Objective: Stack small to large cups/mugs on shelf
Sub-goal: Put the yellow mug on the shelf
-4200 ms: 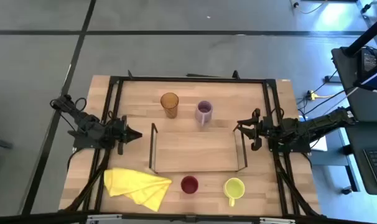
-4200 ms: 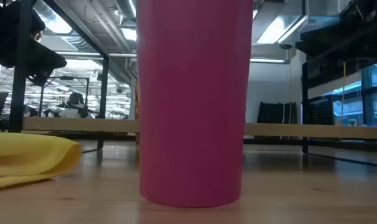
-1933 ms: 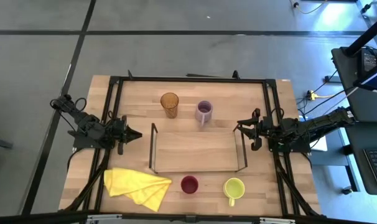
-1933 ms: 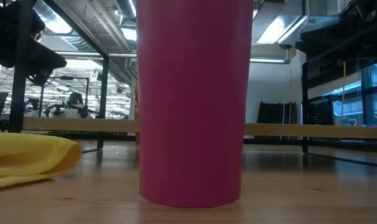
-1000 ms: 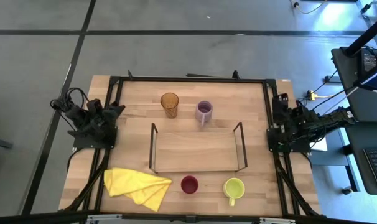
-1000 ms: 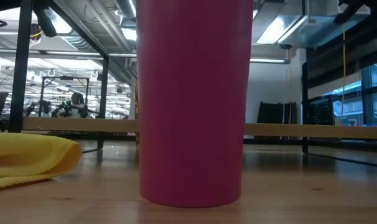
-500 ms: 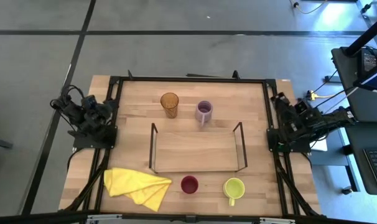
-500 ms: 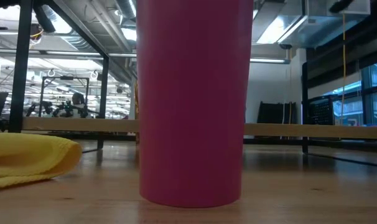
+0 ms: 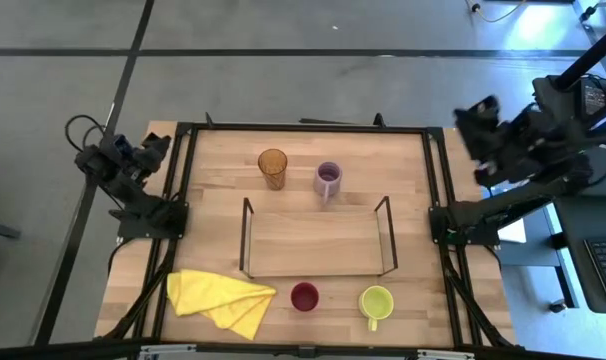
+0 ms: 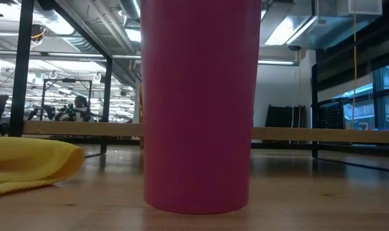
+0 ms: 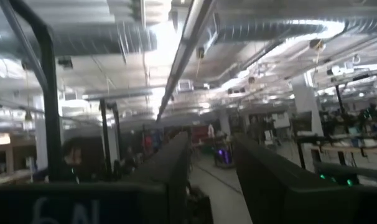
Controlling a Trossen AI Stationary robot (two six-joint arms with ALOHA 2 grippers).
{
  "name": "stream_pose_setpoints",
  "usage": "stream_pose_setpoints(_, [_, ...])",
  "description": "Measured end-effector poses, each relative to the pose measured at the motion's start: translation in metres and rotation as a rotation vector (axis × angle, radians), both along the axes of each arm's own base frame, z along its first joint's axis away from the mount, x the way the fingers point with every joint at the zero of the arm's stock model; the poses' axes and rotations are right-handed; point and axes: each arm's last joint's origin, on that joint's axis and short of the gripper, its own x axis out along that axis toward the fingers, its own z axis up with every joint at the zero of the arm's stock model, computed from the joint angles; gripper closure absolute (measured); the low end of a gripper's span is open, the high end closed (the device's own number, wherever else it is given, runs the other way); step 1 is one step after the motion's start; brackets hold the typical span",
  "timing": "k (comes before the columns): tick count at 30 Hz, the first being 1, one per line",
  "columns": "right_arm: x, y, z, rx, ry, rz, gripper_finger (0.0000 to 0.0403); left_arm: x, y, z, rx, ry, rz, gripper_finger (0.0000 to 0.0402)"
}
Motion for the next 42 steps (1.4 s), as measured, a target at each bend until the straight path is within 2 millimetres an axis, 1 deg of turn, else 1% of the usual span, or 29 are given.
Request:
stream_pose_setpoints(6, [-0.019,-0.005,0.042,0.037,-0.151,0.000,0.0272,0.001,0.000,0.000,0.012,0.022,-0.002,0.0370])
stream_pose_setpoints(9, [-0.030,-0.007,0.055,0.048,-0.201,0.002,0.0272,0.001,-0.001,0.000,0.016,0.030,-0.001,0.0370])
stream_pose_setpoints(12, [-0.040,-0.010,0.063,0.054,-0.225,0.002,0.0272,0.002,0.000,-0.001,0.027,0.073,0.045,0.0370])
stream_pose_setpoints(14, [-0.042,-0.010,0.063,0.043,-0.196,-0.001,0.0272,0.002,0.000,-0.002,0.034,0.087,0.059,0.0370])
stream_pose_setpoints(18, [-0.036,-0.009,0.058,0.007,-0.114,-0.012,0.0272,0.002,0.000,-0.002,0.029,0.084,0.056,0.0370])
stream_pose_setpoints(34, [-0.020,-0.005,0.057,-0.087,-0.070,-0.072,0.0272,0.002,0.000,-0.002,0.028,0.081,0.053,0.0370])
stream_pose_setpoints(38, [-0.007,-0.002,0.050,-0.116,0.028,-0.065,0.0272,0.002,0.000,-0.002,0.028,0.081,0.053,0.0370])
stream_pose_setpoints(42, [0.015,0.004,0.035,-0.102,0.195,-0.026,0.0272,0.002,0.000,-0.002,0.028,0.081,0.053,0.0370])
